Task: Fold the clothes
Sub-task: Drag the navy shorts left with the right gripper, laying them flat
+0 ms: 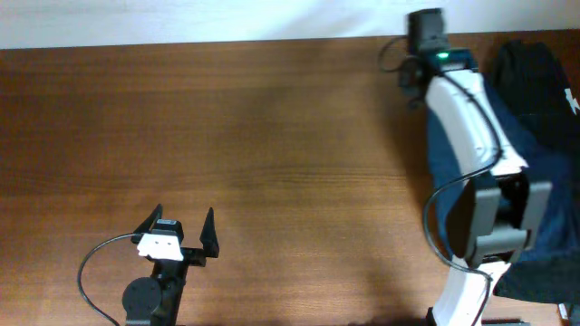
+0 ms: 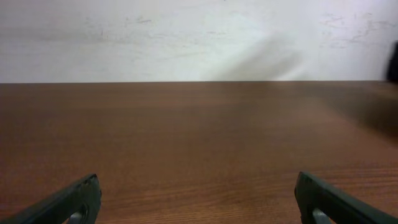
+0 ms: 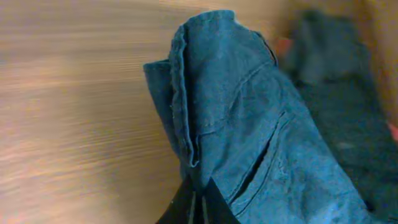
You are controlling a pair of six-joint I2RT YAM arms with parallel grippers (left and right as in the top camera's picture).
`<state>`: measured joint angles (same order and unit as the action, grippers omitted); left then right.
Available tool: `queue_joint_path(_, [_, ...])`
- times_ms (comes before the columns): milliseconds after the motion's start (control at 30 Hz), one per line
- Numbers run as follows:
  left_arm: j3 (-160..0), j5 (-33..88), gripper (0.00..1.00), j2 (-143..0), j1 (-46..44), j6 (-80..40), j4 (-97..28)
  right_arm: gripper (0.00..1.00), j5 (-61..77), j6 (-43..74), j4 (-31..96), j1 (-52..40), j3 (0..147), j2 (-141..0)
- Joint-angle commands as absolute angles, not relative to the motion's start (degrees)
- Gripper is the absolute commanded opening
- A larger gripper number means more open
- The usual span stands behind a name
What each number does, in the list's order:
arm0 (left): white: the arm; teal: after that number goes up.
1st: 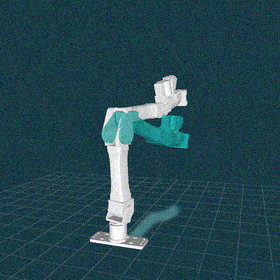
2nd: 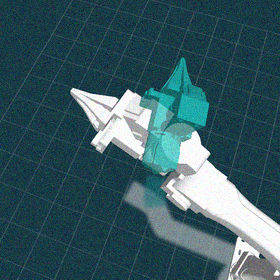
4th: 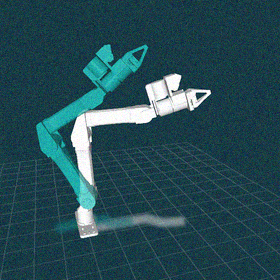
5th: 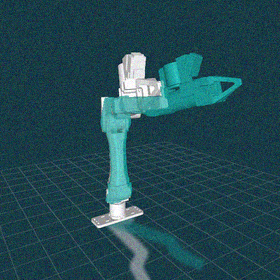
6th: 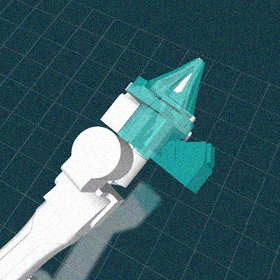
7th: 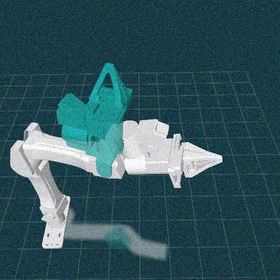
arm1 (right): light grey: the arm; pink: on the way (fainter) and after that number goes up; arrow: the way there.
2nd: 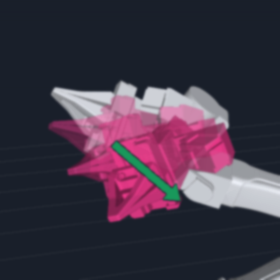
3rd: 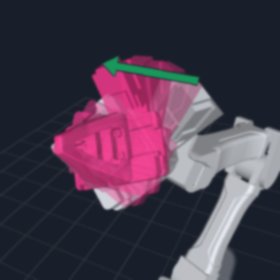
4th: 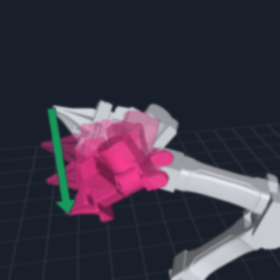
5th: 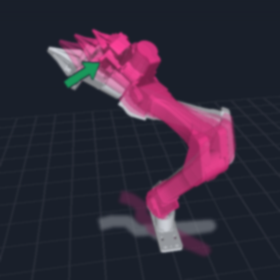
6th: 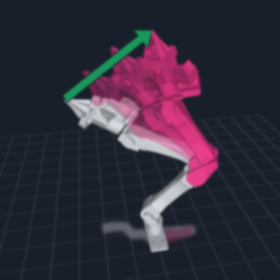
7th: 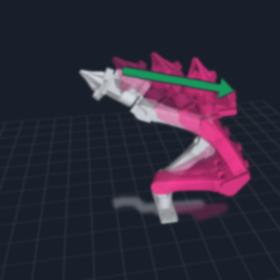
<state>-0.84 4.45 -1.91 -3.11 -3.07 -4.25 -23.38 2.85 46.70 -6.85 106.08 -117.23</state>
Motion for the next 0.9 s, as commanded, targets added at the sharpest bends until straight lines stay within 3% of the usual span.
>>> queue_joint_path(0, [-0.51, 4.64, 0.99, -1.54, -3.38, -3.44, -4.34, 0.04, -11.44, 3.55, 44.71, -15.75, 106.94, -114.78])
queue_joint_path(100, [-0.51, 4.64, 0.99, -1.54, -3.38, -3.44, -4.34, 0.04, 4.51, 11.27, 35.51, -27.86, 106.94, -114.80])
queue_joint_path(333, [-0.51, 4.64, 0.99, -1.54, -3.38, -3.44, -4.34, 0.05, 7.31, 15.11, 28.73, -45.43, 106.94, -114.78])
queue_joint_path(400, [-0.51, 4.64, 0.99, -1.54, -3.38, -3.44, -4.34, 0.30, 6.90, 15.11, 28.53, -46.48, 106.96, -114.78])
queue_joint_path(433, [-0.51, 4.64, 0.99, -1.54, -3.38, -3.44, -4.34, 0.18, 7.03, 15.11, 28.58, -46.44, 106.96, -114.78])
queue_joint_path(467, [-0.51, 4.64, 0.99, -1.54, -3.38, -3.44, -4.34, 0.18, 8.16, 15.14, 28.69, -46.44, 106.96, -114.78])
queue_joint_path(500, [-0.51, 4.64, 0.99, -1.54, -3.38, -3.44, -4.34, 0.52, 9.76, 15.11, 28.80, -46.44, 106.96, -114.72])
queue_joint_path(567, [-0.51, 4.64, 0.99, -1.54, -3.38, -3.44, -4.34, 0.60, 7.42, 14.92, 32.91, -45.06, 107.98, -113.58])
queue_joint_path(667, [-0.51, 4.64, 0.99, -1.54, -3.38, -3.44, -4.34, 0.98, 0.05, 15.11, 45.39, -37.32, 109.23, -110.08])
queue_joint_path(867, [-0.51, 4.64, 0.99, -1.54, -3.38, -3.44, -4.34, 0.99, -4.34, 14.76, 69.93, -18.59, 107.61, -110.08])
